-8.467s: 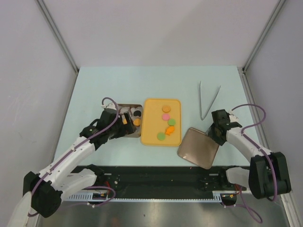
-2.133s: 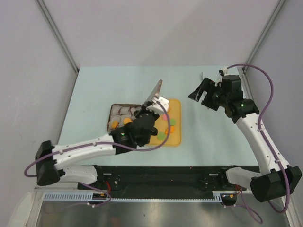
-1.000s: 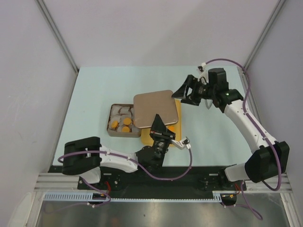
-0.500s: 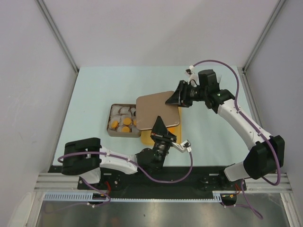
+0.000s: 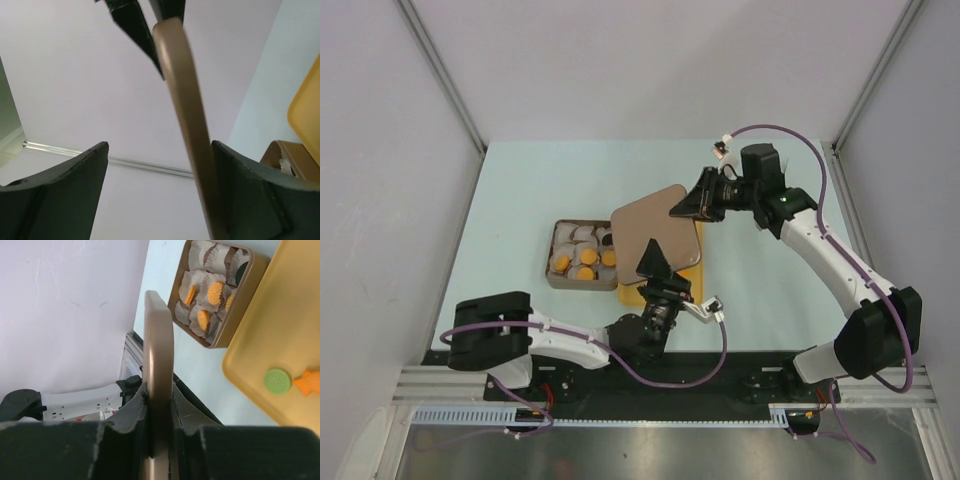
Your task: Pack the cookies
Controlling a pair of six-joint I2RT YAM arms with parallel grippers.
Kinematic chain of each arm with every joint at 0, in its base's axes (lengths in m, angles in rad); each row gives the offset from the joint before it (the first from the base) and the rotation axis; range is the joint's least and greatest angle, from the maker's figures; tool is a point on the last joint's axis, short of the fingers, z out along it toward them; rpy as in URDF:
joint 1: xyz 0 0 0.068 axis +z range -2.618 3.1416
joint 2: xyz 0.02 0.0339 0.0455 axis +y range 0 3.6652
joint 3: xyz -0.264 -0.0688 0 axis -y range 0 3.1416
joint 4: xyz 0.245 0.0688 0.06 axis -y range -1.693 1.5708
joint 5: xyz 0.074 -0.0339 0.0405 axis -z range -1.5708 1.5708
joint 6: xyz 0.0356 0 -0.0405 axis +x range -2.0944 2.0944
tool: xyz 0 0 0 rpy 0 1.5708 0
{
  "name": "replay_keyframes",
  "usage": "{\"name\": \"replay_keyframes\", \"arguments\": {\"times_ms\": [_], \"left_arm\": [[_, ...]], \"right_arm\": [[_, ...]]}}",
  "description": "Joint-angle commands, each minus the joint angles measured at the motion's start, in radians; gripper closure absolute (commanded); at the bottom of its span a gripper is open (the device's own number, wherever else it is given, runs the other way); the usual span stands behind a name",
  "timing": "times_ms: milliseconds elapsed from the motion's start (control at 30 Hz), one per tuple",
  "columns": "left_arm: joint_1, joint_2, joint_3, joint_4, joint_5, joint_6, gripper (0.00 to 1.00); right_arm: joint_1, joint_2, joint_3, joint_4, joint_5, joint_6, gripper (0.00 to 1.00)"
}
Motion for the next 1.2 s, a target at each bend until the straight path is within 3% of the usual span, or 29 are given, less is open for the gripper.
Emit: {"name": "replay_keyframes", "arguments": {"times_ms": [0,33,467,867,1167], "left_arm": [[0.012,-0.071,0.051,0.426,-0.046,0.026,0.04],[0.015,-0.091,0.054,0.426,-0.067,0.023,0.00],[0.111,-0.350,-0.044,0.427,-0.274,-0.060,0.00],[0.185,-0.467,-0.121,0.427,-0.377,-0.121,0.00],[0.337,-0.624,-0.086,0.429,-0.488,-0.314,0.00]], "right_arm": [[-0.050,-0.040,0.017,0.017,0.027,-0.048,1.00],[-0.065,-0.046,0.017,0.043,0.024,-0.037,1.00],[-0.133,0.018,0.017,0.301,-0.001,0.144,1.00],[-0.117,0.178,0.017,0.767,-0.038,0.426,1.00],[0.005,0.258,0.016,0.847,-0.055,0.403,1.00]]}}
